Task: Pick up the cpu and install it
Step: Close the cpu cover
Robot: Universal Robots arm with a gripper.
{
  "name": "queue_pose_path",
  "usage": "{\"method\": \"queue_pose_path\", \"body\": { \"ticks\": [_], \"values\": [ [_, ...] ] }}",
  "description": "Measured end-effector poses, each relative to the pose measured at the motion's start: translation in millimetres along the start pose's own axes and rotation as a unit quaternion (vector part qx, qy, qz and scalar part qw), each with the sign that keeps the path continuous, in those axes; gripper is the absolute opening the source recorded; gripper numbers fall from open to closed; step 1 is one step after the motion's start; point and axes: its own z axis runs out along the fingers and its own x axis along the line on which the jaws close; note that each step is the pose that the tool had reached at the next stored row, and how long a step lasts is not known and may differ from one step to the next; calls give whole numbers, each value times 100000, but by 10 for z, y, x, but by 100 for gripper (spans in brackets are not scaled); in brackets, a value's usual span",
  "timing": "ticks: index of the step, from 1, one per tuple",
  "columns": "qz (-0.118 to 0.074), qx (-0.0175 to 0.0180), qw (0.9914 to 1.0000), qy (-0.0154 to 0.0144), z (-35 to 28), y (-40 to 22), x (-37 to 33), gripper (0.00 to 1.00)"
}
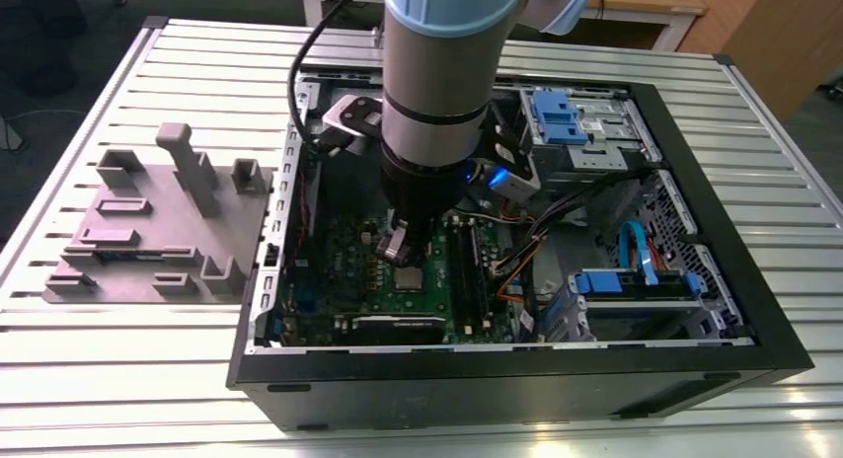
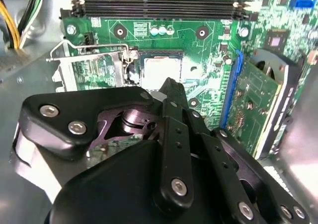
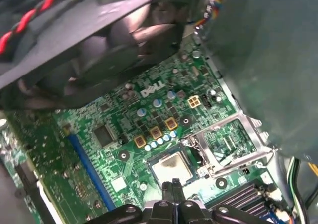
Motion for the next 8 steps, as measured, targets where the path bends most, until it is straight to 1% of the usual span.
{"method": "queue_pose_path", "body": {
  "ticks": [1,3,4,5,6,7,8],
  "values": [
    [-847,22,99996,-8,0,0,0,10],
    [-2722,66,99963,-21,1,0,0,10],
    [-3394,71,99942,-52,1,0,0,10],
    [-3629,47,99934,-117,1,0,0,10],
    [-3745,-85,99929,-398,2,-1,-1,10],
    [-3831,-410,99920,-1048,2,-1,-1,10],
    [-3895,-826,99903,-1891,2,-3,-2,10]
  ]
}}
